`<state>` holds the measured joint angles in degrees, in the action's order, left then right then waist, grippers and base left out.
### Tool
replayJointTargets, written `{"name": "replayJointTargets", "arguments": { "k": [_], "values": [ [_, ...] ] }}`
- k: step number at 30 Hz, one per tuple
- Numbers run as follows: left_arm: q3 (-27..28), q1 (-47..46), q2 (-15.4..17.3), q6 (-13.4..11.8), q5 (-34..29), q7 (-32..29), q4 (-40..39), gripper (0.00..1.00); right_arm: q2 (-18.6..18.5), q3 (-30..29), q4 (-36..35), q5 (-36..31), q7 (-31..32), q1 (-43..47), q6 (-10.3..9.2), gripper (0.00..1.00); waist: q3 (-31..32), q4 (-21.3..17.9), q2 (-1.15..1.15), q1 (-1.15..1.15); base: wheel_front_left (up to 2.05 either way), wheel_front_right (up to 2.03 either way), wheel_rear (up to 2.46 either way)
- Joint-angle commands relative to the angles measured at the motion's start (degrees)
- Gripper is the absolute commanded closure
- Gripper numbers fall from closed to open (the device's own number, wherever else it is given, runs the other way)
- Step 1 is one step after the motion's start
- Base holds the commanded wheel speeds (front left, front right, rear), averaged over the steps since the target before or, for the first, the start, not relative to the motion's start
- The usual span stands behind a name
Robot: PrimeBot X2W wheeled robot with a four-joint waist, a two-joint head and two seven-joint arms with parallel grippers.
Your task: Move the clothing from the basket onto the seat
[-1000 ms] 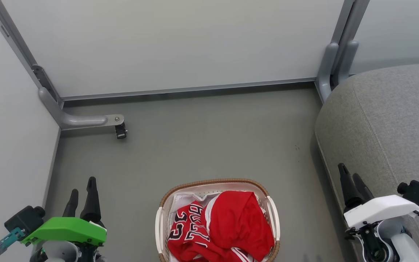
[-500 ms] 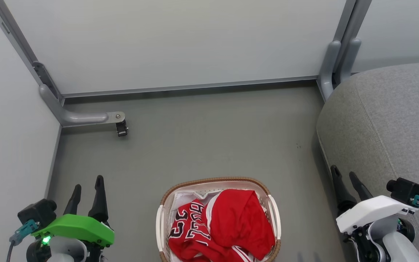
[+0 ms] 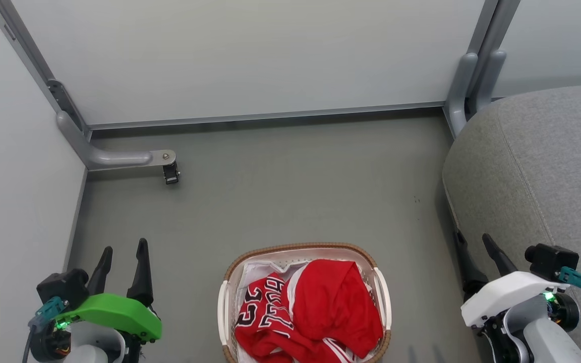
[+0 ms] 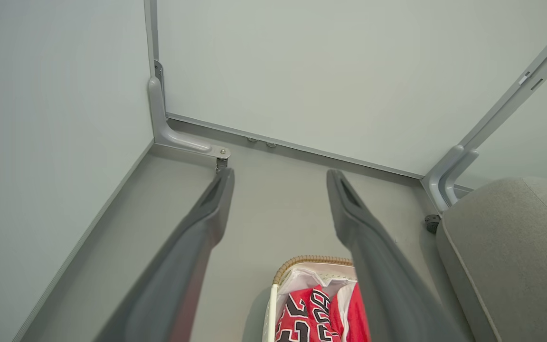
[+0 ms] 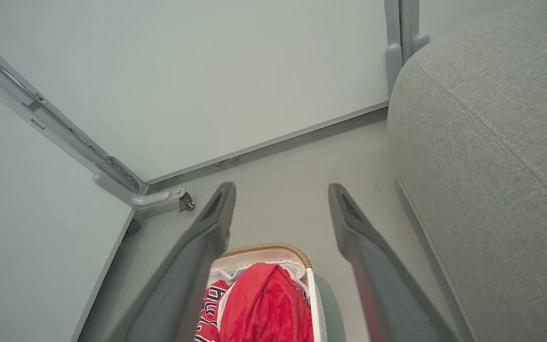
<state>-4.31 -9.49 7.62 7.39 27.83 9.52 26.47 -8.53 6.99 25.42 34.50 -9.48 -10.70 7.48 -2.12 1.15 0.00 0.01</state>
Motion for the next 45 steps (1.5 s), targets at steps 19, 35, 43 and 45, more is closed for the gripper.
{"name": "replayJointTargets", "arguments": {
  "k": [19,35,43,45],
  "values": [
    [-1.39,-1.2,0.96,0.13,-10.85,2.93,1.02,0.0,-0.72,1.0,2.58,-11.89,-2.96,-1.59,0.02,0.0,-0.43,-0.01,0.0,-0.01,0.0,0.0,0.0],
    [-1.33,-0.83,0.95,0.1,-17.33,4.7,2.17,0.0,-0.44,0.43,4.62,-19.16,-4.72,-1.85,0.01,0.0,-0.79,-0.08,0.0,-0.01,0.0,0.0,0.0],
    [-0.65,-0.31,0.65,0.1,-20.19,5.39,2.7,0.0,-0.33,0.03,5.39,-22.39,-5.53,-1.83,0.01,0.0,-0.7,0.17,0.0,-0.01,0.0,0.0,0.0],
    [-0.66,-0.18,0.57,0.1,-20.71,5.7,2.89,0.0,-0.17,-0.01,5.53,-23.21,-5.77,-1.73,0.01,0.0,-0.71,0.18,0.0,-0.01,0.0,0.0,0.0]
  ]
}}
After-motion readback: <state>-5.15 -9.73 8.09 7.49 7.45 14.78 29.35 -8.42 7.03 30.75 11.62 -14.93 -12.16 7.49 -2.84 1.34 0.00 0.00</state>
